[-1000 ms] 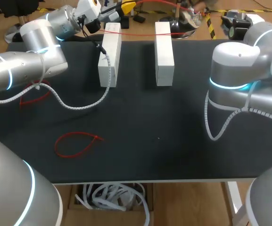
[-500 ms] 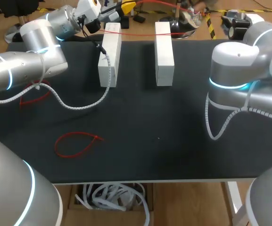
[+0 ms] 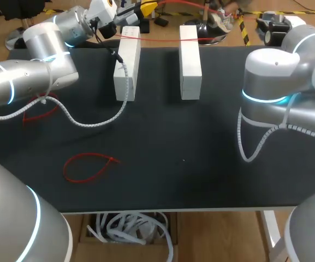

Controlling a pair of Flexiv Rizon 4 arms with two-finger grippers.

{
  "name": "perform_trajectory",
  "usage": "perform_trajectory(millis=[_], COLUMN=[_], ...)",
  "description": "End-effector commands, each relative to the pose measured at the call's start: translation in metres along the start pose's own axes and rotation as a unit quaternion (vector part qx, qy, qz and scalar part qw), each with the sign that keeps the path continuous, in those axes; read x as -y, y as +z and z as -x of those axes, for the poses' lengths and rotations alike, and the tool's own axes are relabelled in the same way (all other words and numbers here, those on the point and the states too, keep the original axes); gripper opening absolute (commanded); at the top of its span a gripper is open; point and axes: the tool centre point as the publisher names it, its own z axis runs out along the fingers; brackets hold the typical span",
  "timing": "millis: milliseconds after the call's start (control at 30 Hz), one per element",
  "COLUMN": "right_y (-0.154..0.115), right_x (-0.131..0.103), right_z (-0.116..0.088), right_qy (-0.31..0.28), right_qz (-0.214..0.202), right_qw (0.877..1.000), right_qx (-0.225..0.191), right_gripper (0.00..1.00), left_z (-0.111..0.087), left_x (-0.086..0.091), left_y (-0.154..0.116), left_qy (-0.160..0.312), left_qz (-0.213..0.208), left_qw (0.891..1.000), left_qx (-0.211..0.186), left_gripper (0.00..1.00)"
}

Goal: Grab the tape and strap the tape.

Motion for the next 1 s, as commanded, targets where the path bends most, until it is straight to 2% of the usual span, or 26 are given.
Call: perform_trajectory(millis=[33, 467, 567, 733, 900, 1000], right_y=[0.0000, 0.0000, 0.0000, 0.0000, 0.0000, 0.0000], right_x=[0.0005, 0.0005, 0.0005, 0.0005, 0.0005, 0.0005], right_z=[-0.0016, -0.0016, -0.0016, -0.0016, -0.0016, -0.0016], right_qy=[-0.001, -0.001, -0.001, -0.001, -0.001, -0.001], right_qz=[0.001, 0.001, 0.001, 0.001, 0.001, 0.001], right_qw=[1.000, 1.000, 1.000, 1.000, 1.000, 1.000], right_qx=[0.003, 0.003, 0.003, 0.003, 0.003, 0.003], right_gripper=[0.00, 0.00, 0.00, 0.00, 0.00, 0.00], left_z=[0.0010, 0.0007, 0.0007, 0.0000, -0.0013, -0.0034], left_x=[-0.0008, -0.0002, 0.0012, 0.0037, 0.0061, 0.0063], left_y=[-0.0004, -0.0010, -0.0036, -0.0063, -0.0077, -0.0068], left_qy=[0.000, 0.001, 0.004, 0.003, 0.012, 0.018], left_qz=[-0.001, 0.004, 0.058, 0.116, 0.207, 0.272], left_qw=[1.000, 1.000, 0.998, 0.992, 0.976, 0.960], left_qx=[-0.001, 0.005, 0.023, 0.044, 0.063, 0.071], left_gripper=[0.00, 0.00, 0.00, 0.00, 0.00, 0.00])
